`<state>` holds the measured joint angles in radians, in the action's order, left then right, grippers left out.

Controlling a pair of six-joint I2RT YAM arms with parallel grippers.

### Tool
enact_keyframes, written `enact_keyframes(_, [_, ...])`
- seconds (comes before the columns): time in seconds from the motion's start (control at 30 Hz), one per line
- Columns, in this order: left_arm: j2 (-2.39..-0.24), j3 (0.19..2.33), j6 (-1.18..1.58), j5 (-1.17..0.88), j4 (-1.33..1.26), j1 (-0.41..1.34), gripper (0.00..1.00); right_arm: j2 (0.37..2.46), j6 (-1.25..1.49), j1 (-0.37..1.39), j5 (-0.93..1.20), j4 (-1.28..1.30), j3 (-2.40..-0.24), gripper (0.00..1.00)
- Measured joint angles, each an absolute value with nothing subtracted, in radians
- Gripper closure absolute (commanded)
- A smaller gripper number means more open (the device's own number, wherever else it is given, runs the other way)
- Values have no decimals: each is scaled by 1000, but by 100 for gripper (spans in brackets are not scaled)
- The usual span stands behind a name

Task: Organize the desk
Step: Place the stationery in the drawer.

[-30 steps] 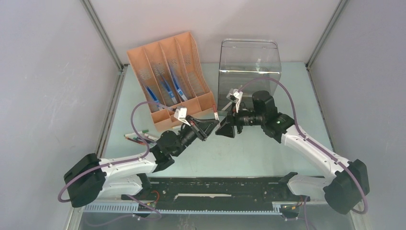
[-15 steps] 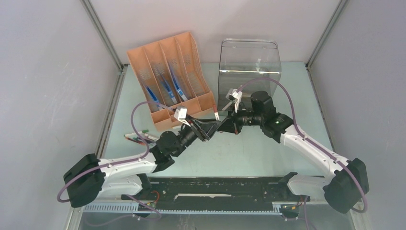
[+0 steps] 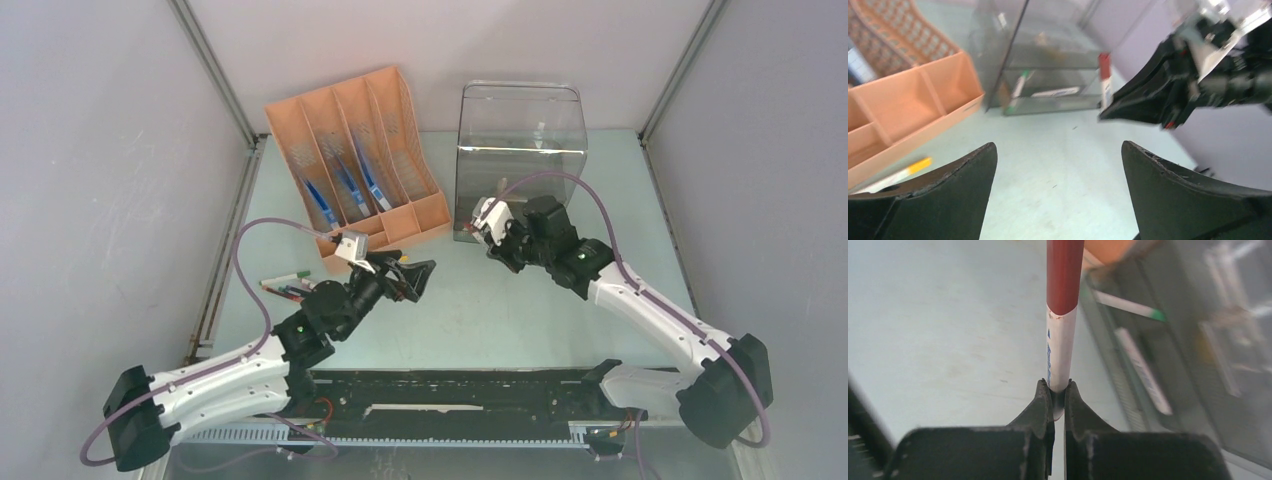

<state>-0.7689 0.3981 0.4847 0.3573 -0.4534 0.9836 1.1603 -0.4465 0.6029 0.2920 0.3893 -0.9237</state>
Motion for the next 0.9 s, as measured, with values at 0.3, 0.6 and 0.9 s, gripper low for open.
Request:
enact_keyframes(0.3, [-699,330,450,411,-186,949,0,1222,-627,542,-140,302,-890,100])
enact_keyframes(0.6, [-687,295,441,436,-131,939,0,1306,-706,494,-361,168,-862,88])
enact_keyframes(0.9, [-693,295,422,438,-108,927,0,1383,-741,493,-439,107,-861,50])
